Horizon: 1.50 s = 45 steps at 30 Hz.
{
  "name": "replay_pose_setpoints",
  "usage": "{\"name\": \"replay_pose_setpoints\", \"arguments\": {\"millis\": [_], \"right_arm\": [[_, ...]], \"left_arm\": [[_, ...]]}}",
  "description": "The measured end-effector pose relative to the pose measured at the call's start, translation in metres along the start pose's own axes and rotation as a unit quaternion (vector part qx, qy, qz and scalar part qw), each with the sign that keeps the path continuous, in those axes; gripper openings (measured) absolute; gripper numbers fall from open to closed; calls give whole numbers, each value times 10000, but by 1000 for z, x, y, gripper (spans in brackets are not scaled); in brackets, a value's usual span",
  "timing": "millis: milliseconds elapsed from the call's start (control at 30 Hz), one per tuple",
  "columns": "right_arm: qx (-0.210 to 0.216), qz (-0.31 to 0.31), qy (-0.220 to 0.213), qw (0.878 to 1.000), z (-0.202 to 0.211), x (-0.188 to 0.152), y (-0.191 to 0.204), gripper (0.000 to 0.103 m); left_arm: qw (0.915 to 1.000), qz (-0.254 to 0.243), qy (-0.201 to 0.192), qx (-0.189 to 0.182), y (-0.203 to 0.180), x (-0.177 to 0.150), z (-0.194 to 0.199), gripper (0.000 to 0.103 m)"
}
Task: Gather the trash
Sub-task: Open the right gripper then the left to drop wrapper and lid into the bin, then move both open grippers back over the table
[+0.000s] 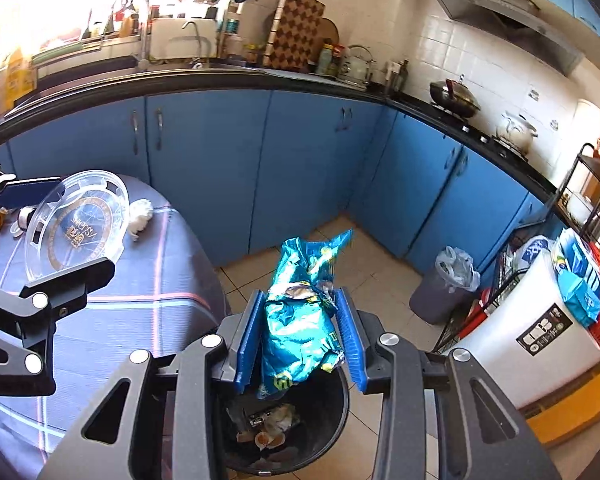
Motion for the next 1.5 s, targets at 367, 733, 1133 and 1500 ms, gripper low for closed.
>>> {"name": "replay_pose_setpoints", "arguments": {"millis": [367, 733, 1133, 1500], "right_arm": [[-569, -95, -148, 9982, -1, -11, -32, 86], [-931, -460, 85, 9946, -10, -32, -74, 86], [-777, -539, 189, 9953, -21, -40, -76, 86], [-170, -311, 76, 9993, -23, -22, -27, 86]], "left_arm": [[9996, -153, 59, -240, -29, 19, -22, 87], [9969, -411, 66, -675, -70, 41, -43, 89], [9963, -225, 119, -822, -75, 52, -61, 100], [9993, 249, 78, -284, -11, 32, -49, 100]]}}
Point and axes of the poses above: each gripper's, at about its wrist camera, not at the fingertips, and z roughly against the way its jaws point, y to its left, x to its top, the point moved 2 cm from there along -z, roughly the way its jaws point, and after that the axes turned 4 degrees about -x, right-handed, at the moved point
